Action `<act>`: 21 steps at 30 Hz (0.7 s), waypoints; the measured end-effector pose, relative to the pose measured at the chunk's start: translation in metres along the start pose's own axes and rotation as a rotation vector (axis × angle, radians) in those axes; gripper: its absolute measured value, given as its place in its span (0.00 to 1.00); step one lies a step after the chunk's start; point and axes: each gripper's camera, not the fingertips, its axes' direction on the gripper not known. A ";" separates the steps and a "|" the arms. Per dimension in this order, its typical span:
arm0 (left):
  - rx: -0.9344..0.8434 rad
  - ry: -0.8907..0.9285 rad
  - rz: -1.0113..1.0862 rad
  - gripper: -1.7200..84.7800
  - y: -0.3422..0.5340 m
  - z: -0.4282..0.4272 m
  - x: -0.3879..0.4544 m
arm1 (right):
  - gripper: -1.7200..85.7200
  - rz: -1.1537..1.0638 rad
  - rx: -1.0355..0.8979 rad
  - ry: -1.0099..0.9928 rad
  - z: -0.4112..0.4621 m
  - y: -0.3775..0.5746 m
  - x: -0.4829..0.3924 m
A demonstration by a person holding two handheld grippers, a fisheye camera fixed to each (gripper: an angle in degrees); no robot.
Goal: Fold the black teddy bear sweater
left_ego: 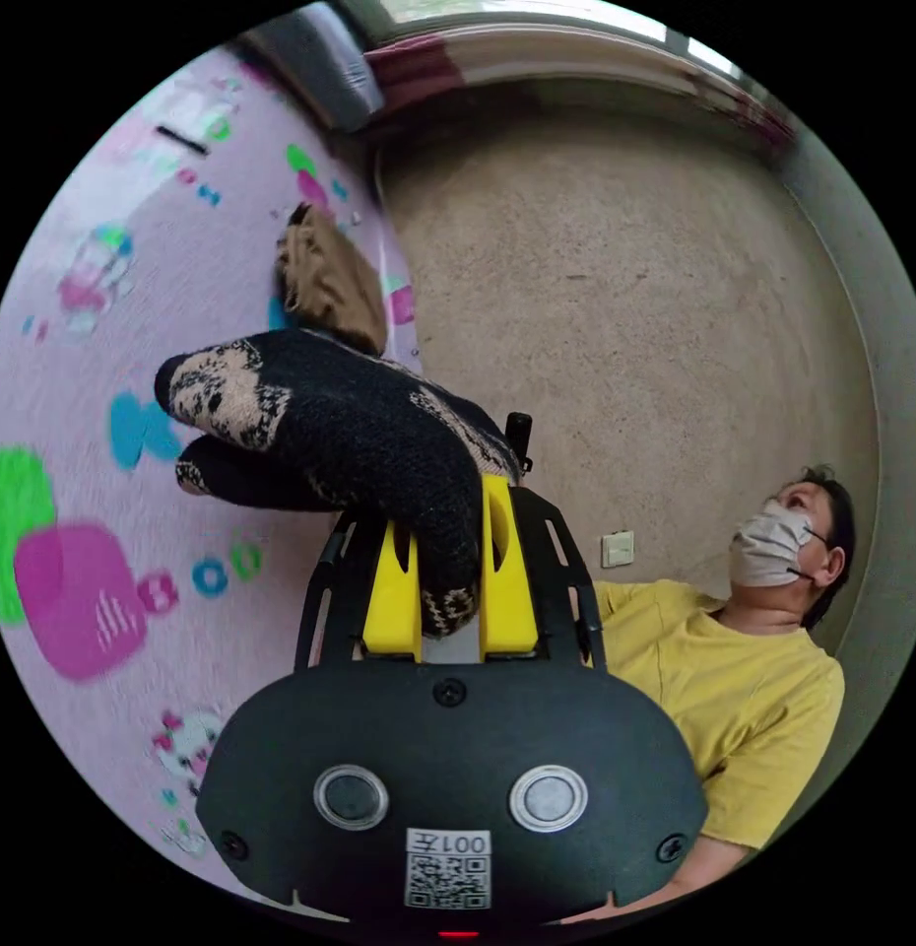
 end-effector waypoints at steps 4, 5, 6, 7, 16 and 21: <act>0.058 0.009 0.229 0.07 -0.092 0.036 0.012 | 0.07 -0.194 0.045 0.155 -0.036 -0.075 -0.027; 0.067 0.012 0.256 0.07 -0.104 0.042 0.013 | 0.07 -0.237 0.058 0.206 -0.043 -0.093 -0.032; 0.080 0.011 0.307 0.07 -0.127 0.053 0.013 | 0.07 -0.255 0.064 0.235 -0.046 -0.100 -0.034; 0.089 0.009 0.343 0.07 -0.148 0.066 0.010 | 0.07 -0.278 0.071 0.295 -0.049 -0.113 -0.033; -0.157 -0.258 -0.200 0.10 -0.217 0.213 -0.165 | 0.08 0.194 -0.130 0.709 0.009 -0.101 0.109; -0.159 -0.245 -0.217 0.11 -0.200 0.244 -0.191 | 0.09 0.156 -0.117 0.723 0.027 -0.088 0.108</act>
